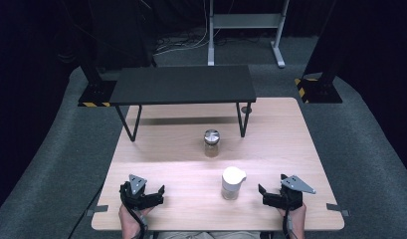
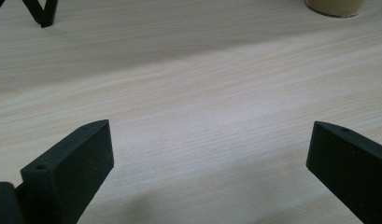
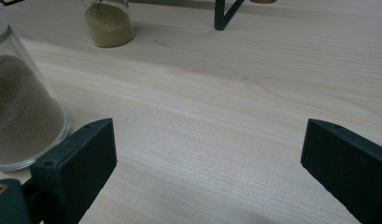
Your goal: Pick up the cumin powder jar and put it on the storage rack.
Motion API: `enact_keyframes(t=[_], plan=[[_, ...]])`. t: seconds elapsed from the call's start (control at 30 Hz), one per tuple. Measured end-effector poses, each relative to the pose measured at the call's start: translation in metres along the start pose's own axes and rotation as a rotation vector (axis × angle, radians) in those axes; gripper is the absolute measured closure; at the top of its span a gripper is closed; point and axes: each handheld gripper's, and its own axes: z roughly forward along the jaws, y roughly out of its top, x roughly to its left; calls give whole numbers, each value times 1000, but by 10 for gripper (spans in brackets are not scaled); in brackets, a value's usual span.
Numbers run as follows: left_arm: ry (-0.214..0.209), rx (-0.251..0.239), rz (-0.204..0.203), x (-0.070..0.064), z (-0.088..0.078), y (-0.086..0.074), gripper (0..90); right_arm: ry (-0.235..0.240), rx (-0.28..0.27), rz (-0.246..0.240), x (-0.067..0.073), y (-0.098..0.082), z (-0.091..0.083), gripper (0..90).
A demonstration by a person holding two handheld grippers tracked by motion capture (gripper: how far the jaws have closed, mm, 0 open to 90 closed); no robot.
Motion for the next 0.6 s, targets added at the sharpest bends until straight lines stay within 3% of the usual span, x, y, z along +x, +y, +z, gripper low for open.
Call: enact_keyframes(t=[0.37, 0.6], plan=[[-28, 21, 53, -17, 13, 16, 1, -7, 8, 4, 1, 2, 1, 24], [-72, 17, 58, -23, 27, 26, 1, -1, 4, 7, -1, 1, 2, 30]])
